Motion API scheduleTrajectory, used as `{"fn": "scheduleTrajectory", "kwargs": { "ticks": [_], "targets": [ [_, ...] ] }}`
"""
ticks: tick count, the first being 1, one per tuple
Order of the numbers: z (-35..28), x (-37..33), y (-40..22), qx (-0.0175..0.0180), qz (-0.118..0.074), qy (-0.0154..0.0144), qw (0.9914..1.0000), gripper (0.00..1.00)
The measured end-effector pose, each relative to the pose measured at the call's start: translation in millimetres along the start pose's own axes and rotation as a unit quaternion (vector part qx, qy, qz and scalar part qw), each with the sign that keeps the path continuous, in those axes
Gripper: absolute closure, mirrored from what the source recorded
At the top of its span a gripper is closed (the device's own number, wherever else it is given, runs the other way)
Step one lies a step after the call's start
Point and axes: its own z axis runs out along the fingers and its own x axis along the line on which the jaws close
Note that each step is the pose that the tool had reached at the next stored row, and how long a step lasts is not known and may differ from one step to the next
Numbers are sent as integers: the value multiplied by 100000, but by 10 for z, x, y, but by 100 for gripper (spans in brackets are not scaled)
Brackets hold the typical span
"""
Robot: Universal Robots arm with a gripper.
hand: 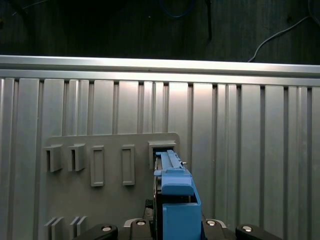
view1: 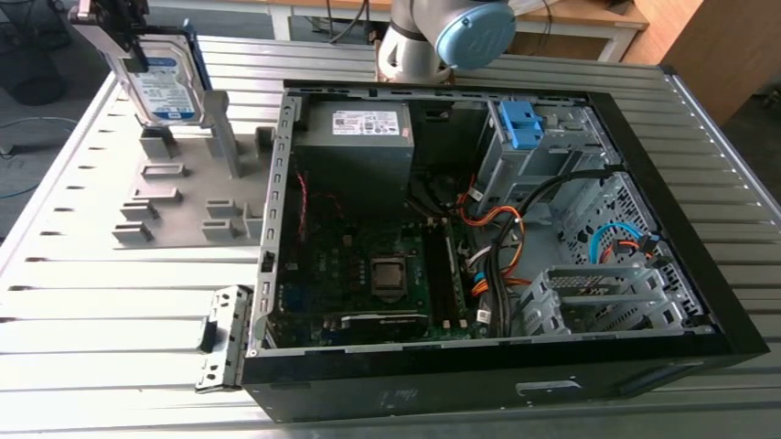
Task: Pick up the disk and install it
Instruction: 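Pick up the disk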
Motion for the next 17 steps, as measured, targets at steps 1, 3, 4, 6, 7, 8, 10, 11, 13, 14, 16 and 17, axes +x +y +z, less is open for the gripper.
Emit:
{"fn": "scheduleTrajectory", "kwargs": {
  "ticks": [1,3,4,6,7,8,10,11,13,14,16,17],
  "targets": [
    [-3,0,0,0,1,1,100000,64],
    [-8,0,0,0,0,0,100000,64],
    [-11,0,0,0,-1,0,100000,64],
    [-16,0,0,2,-1,-1,100000,64],
    [-18,-1,0,5,-1,-2,100000,64],
    [-20,-1,0,3,1,-2,100000,64],
    [-23,-1,0,3,-1,1,100000,64],
    [-35,-1,0,-1,-1,-1,100000,64],
    [-51,-2,1,1,0,0,100000,64],
    [-52,-2,1,3,-1,-1,100000,64],
    [-56,-2,1,1,0,0,100000,64],
    [-58,-2,1,-1,1,0,100000,64]
  ]
}}
